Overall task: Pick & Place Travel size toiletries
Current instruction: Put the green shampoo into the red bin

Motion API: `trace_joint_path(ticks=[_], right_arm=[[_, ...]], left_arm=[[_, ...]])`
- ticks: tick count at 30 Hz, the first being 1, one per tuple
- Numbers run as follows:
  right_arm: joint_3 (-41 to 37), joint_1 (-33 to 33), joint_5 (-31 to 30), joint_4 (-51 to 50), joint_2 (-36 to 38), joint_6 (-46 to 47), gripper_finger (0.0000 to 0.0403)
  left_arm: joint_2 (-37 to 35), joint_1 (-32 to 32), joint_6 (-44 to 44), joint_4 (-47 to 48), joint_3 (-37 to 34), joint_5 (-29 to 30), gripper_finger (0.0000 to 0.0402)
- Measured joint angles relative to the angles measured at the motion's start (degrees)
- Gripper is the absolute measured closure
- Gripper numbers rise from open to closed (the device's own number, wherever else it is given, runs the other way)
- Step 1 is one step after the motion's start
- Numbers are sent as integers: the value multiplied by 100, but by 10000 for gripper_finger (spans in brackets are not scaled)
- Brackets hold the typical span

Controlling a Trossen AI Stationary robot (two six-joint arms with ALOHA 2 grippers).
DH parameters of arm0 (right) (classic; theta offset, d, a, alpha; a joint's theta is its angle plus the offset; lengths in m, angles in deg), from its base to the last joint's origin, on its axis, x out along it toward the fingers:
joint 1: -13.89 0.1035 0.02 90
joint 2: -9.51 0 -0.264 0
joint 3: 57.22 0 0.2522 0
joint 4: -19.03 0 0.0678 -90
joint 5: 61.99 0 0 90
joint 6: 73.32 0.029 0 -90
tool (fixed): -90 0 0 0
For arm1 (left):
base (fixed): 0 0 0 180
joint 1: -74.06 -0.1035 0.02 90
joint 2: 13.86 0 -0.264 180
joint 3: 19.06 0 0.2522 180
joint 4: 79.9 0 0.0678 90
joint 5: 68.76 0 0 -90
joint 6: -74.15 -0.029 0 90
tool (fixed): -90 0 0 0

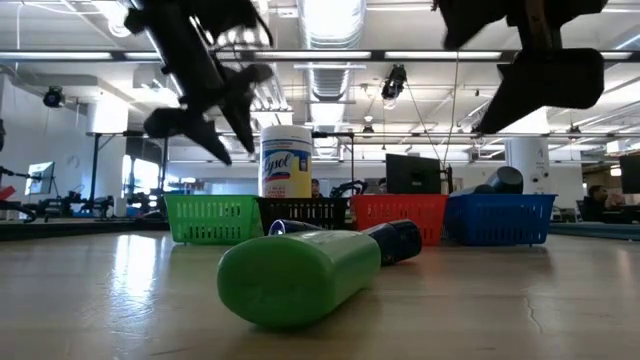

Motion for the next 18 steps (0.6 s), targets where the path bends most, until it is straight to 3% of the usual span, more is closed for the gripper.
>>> trace_joint_path(ticks=[5,10,14,18], right_arm=[[140,-11,220,511,-515,897,59],[880,7,312,471,-1162,2244,68],[1833,28,504,-314,-1689,3324,66],[3024,26,1100,-1531,-2333,4109,51]], left_arm=[[-543,724,-868,53,-48,-34,205],[-1022,1336,-1409,472,-99,-19,205],[-1372,1741,-1883,525,-162,-18,204],[-1649,1981,-2459,556,-251,-24,204]])
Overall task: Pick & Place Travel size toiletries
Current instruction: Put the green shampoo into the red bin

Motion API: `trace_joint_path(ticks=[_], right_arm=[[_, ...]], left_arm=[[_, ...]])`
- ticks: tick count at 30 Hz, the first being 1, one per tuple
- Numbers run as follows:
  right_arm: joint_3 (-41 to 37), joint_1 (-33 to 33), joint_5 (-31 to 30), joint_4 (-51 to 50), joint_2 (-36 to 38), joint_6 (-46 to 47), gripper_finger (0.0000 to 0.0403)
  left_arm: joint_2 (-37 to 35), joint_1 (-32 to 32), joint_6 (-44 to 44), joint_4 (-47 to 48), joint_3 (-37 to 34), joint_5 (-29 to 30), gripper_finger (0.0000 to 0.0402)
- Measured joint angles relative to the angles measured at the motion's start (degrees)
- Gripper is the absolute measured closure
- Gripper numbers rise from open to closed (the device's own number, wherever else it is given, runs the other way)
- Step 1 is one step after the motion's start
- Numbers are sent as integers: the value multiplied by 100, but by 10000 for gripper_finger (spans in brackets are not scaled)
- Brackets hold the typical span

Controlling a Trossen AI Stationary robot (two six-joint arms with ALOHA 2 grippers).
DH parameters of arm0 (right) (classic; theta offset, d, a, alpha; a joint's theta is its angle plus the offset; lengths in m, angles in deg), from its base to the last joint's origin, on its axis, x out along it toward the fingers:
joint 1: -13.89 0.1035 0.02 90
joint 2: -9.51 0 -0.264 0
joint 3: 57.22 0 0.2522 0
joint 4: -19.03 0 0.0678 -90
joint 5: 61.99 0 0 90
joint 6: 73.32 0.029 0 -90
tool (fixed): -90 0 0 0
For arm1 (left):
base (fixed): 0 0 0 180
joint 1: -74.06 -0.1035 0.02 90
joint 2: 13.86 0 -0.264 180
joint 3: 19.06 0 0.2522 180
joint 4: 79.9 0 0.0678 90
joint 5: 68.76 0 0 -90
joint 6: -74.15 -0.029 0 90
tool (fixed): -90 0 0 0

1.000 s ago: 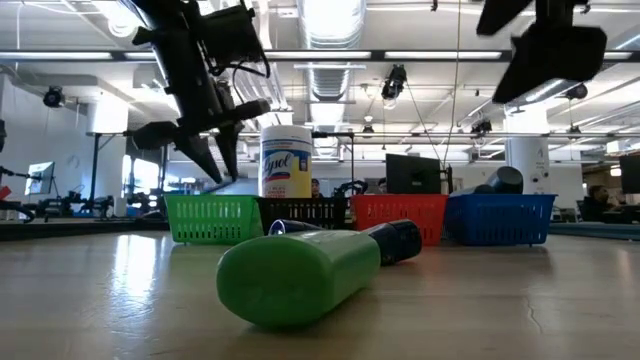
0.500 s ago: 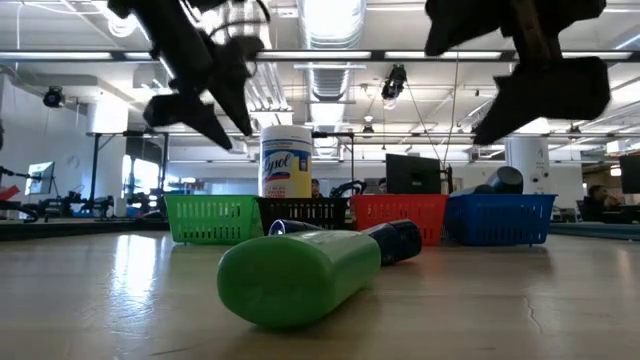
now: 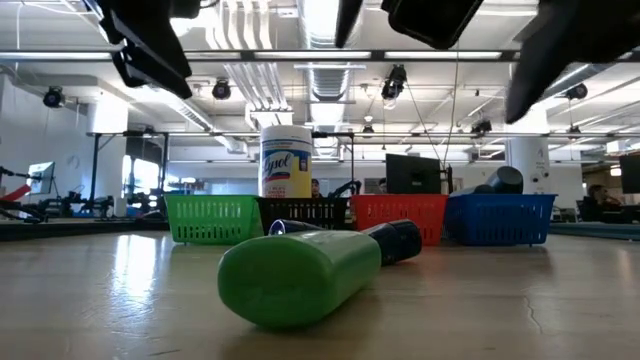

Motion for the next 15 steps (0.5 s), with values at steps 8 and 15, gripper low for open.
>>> trace_joint_path(ticks=[8,15], right_arm=[[2430,16,162,-1698,-1400,623,34],[3823,-152,56,-2571,-2680,698,34]], left_arm=[[-484,69,-640,64,-276,-211,204],[-910,76,-629,123,-499,-368,204]])
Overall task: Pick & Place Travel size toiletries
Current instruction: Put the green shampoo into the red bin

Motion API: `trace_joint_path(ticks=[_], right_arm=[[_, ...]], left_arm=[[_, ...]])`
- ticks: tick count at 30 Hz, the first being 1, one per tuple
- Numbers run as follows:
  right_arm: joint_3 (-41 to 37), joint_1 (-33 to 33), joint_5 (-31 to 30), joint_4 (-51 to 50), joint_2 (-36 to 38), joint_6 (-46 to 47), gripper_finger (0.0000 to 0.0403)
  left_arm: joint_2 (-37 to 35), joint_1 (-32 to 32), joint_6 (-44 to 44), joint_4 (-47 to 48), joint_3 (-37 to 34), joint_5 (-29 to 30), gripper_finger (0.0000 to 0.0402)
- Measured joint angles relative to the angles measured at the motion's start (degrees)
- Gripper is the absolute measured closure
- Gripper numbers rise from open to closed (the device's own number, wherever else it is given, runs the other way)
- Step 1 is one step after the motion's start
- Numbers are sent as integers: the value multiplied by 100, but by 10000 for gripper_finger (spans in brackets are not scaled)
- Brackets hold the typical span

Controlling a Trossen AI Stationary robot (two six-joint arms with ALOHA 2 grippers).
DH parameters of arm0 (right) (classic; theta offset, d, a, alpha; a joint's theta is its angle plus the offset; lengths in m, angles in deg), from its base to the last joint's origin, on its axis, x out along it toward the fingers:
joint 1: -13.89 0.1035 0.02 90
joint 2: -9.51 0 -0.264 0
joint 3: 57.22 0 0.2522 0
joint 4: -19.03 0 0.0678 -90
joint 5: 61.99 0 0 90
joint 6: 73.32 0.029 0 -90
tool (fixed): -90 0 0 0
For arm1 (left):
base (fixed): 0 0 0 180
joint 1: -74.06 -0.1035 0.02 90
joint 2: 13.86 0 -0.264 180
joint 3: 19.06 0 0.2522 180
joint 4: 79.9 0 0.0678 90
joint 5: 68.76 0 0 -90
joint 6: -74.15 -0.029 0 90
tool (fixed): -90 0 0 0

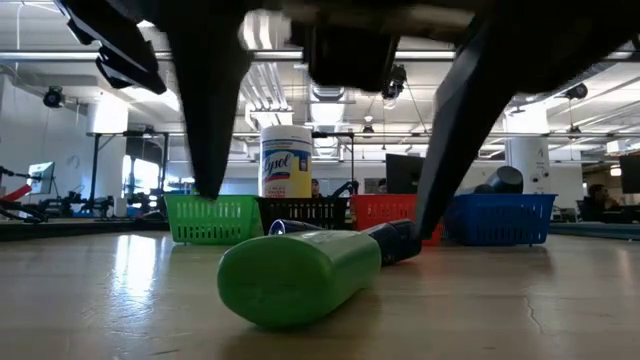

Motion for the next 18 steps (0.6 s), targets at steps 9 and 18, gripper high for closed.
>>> trace_joint_path(ticks=[9,18], right_arm=[[416,-131,-84,-199,-556,-53,49],[230,-172,173,-173,-541,-279,208]], left_arm=[[-506,3,46,229,-255,-245,204],[-867,3,-175,329,-338,-256,204]])
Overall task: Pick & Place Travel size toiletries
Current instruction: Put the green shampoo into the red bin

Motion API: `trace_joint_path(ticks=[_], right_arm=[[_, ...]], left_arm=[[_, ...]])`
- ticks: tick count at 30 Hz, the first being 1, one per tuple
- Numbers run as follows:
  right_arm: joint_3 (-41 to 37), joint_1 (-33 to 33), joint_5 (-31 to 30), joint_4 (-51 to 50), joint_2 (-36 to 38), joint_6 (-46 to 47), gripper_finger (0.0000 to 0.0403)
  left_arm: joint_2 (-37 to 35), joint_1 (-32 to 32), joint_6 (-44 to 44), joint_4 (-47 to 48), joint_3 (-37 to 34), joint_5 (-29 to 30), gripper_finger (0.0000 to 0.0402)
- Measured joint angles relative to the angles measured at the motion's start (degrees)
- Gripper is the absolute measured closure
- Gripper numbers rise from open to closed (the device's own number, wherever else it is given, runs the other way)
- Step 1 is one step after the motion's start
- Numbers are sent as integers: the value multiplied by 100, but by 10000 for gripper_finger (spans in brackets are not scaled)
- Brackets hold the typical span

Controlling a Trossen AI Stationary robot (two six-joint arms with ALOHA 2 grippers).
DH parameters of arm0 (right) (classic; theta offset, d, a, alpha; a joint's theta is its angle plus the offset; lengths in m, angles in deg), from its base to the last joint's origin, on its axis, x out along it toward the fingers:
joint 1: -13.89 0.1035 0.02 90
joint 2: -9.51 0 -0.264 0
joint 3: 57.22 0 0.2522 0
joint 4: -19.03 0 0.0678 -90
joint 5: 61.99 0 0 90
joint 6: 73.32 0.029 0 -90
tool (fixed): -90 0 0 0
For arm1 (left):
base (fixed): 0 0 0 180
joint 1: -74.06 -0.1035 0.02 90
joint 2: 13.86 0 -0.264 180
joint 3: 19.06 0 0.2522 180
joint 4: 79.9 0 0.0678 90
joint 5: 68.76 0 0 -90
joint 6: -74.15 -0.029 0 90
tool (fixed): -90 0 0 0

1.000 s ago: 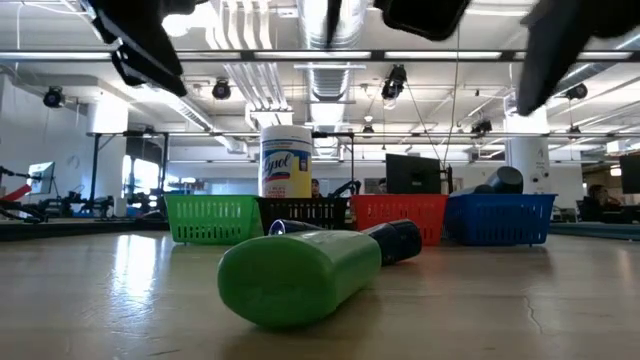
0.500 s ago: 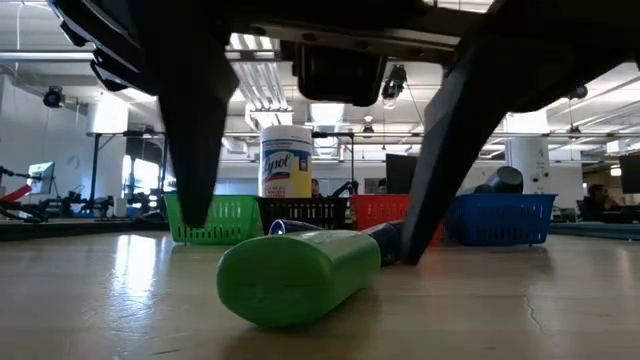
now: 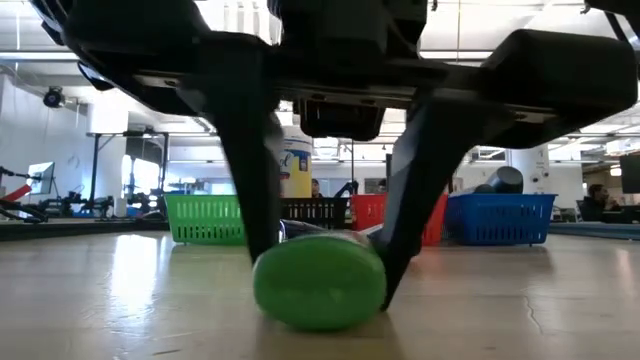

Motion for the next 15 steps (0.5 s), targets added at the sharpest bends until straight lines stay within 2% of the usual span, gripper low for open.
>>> trace_joint_path(ticks=[5,10,15], right_arm=[[-46,-45,215,19,30,-210,285],[100,-103,47,-61,194,-387,292],[132,-361,-544,-958,1161,-510,291]], left_arm=[[-76,0,-310,-1,-3,2,204],[-148,0,-483,46,-3,8,204],[-165,-7,-599,67,-3,83,204]])
